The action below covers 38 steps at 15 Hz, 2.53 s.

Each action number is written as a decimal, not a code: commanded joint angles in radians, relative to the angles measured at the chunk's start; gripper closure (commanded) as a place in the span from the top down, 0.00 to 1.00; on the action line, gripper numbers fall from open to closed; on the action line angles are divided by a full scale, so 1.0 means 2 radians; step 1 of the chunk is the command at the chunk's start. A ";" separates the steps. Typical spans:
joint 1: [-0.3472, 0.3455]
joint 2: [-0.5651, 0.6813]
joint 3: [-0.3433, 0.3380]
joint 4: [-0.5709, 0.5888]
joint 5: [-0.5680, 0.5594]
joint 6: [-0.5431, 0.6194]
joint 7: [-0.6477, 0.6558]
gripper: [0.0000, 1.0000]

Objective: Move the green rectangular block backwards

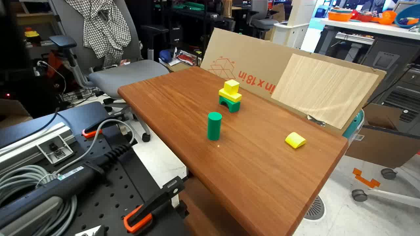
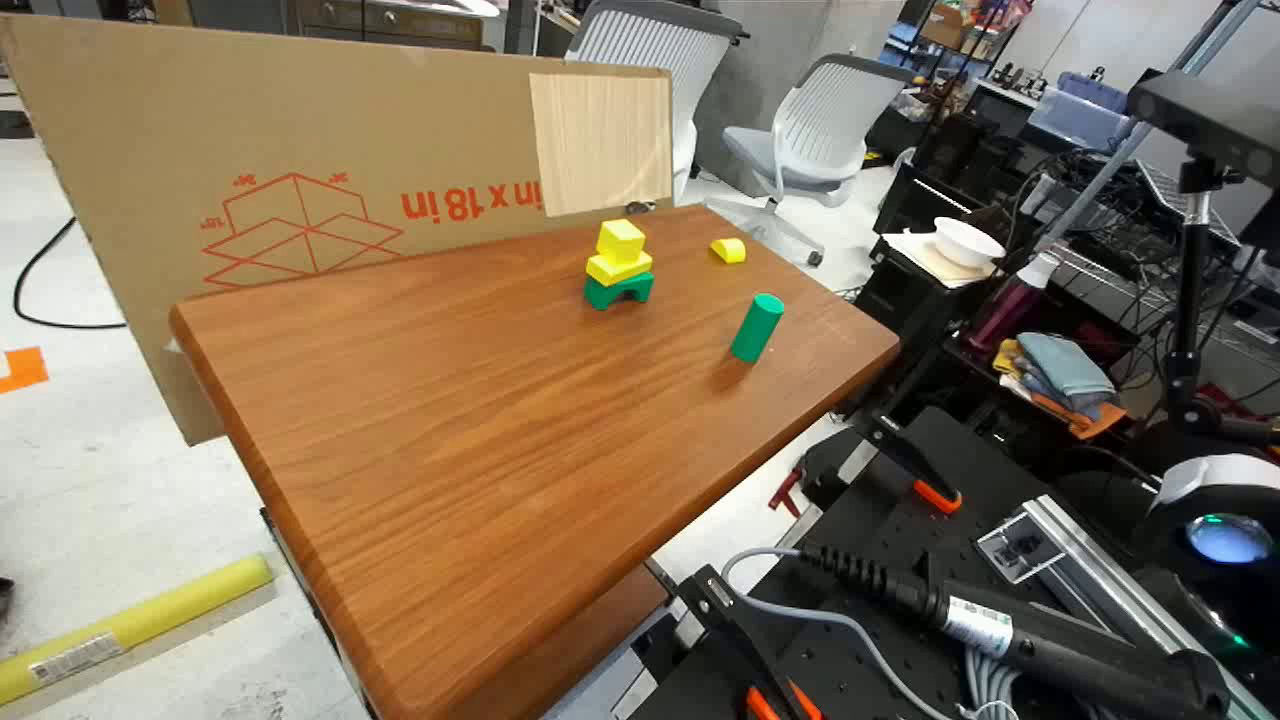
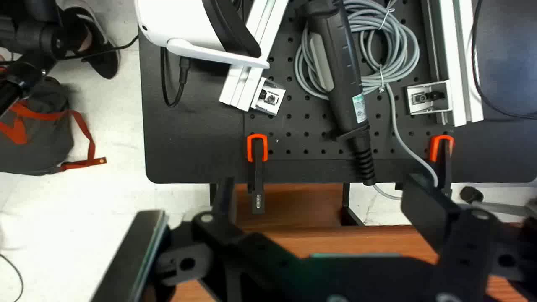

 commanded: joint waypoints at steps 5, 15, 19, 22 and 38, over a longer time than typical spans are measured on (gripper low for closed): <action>0.000 0.000 0.001 0.001 0.000 -0.001 0.000 1.00; 0.000 0.000 0.001 0.001 0.001 -0.001 0.000 1.00; 0.000 0.000 0.001 0.001 0.001 -0.001 0.000 1.00; 0.002 0.008 0.001 0.004 0.006 0.005 0.006 1.00; 0.026 0.379 0.055 0.174 0.080 0.231 0.148 1.00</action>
